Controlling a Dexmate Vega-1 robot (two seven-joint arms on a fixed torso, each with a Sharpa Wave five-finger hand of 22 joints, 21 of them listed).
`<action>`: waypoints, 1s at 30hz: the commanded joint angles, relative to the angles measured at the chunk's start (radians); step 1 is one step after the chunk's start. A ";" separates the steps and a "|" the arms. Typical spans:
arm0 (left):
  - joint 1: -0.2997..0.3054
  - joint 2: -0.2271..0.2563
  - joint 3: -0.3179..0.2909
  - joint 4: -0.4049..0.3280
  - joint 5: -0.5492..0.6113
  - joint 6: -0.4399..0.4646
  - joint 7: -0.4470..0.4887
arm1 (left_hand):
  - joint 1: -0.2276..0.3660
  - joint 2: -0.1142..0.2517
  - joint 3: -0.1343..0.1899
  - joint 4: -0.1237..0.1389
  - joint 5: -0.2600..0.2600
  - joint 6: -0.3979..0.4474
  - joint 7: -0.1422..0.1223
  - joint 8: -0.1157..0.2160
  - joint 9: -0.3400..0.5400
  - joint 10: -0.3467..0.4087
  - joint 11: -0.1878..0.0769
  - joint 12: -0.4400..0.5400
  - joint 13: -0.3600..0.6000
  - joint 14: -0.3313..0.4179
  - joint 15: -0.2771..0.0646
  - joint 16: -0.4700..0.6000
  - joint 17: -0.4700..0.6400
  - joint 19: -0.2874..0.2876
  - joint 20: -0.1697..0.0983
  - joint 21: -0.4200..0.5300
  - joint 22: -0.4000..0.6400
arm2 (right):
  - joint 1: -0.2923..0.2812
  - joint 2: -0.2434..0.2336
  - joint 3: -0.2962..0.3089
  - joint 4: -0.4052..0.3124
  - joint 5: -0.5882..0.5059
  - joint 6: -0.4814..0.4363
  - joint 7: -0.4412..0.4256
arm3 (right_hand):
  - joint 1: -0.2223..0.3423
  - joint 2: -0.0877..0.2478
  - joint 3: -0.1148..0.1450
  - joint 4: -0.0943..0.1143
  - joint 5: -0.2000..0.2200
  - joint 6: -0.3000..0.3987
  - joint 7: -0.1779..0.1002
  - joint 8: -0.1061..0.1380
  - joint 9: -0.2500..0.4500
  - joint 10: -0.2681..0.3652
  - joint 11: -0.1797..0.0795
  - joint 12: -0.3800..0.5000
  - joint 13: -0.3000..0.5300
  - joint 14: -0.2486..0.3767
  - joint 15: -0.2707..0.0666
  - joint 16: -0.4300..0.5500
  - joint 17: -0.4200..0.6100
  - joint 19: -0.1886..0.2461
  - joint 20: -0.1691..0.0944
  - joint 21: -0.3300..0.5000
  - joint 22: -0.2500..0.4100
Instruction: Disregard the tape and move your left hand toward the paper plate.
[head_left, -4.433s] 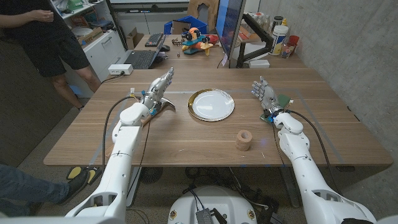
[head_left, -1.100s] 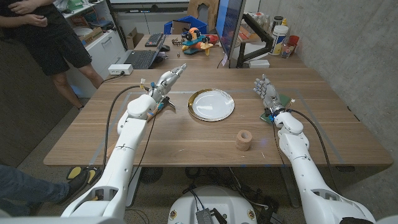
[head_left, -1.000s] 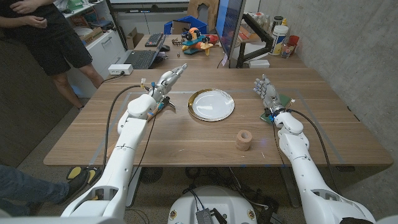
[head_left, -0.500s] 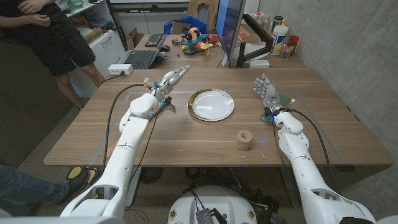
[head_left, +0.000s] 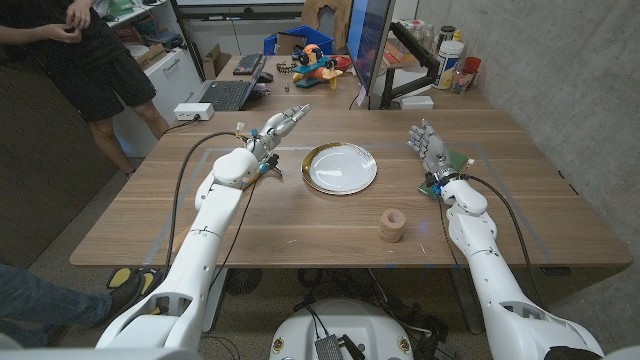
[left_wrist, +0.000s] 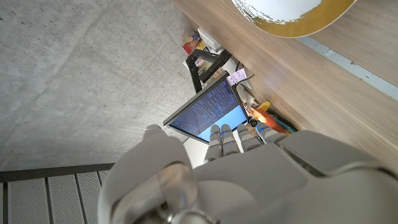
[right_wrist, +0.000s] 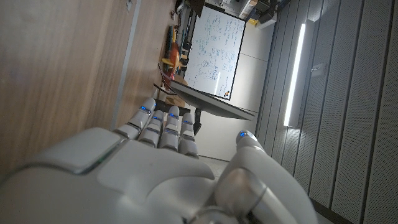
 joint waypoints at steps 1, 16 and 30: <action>-0.015 0.001 0.017 0.018 0.024 -0.002 0.004 | 0.012 0.005 0.005 -0.001 -0.006 0.003 -0.004 0.000 0.005 -0.003 -0.004 -0.002 0.002 -0.008 0.001 0.000 0.002 -0.006 0.007 0.006 0.004 | 0.011 -0.002 0.002 0.016 0.002 0.008 0.004 | 0.000 0.011 -0.002 0.001 0.007 0.006 0.000 0.007 0.001 0.011 -0.001 -0.002 0.003 0.011 0.002 -0.002 0.000 0.007 -0.006 -0.002 0.003; -0.026 0.000 0.032 0.031 0.043 -0.002 -0.001 | 0.014 0.005 0.007 -0.001 -0.009 0.005 -0.005 0.000 0.005 -0.004 -0.005 -0.002 0.002 -0.010 0.002 0.000 0.003 -0.010 0.007 0.006 0.004 | 0.017 0.000 -0.001 0.019 0.002 0.009 0.006 | -0.001 0.011 -0.004 0.000 0.006 0.006 -0.001 0.006 0.001 0.011 -0.001 -0.004 0.003 0.011 0.002 -0.002 0.000 0.009 -0.005 -0.009 0.003; -0.024 0.005 0.049 0.017 0.070 0.009 -0.004 | 0.017 0.005 0.009 -0.001 -0.011 0.003 -0.007 0.000 0.005 -0.006 -0.004 -0.002 0.002 -0.010 0.002 0.000 0.003 -0.013 0.008 0.007 0.004 | 0.010 -0.001 0.002 0.013 0.006 0.010 0.008 | -0.002 0.012 -0.006 -0.001 0.007 0.006 -0.001 0.006 0.001 0.012 -0.002 -0.005 0.003 0.011 0.002 -0.003 0.000 0.012 -0.005 -0.016 0.003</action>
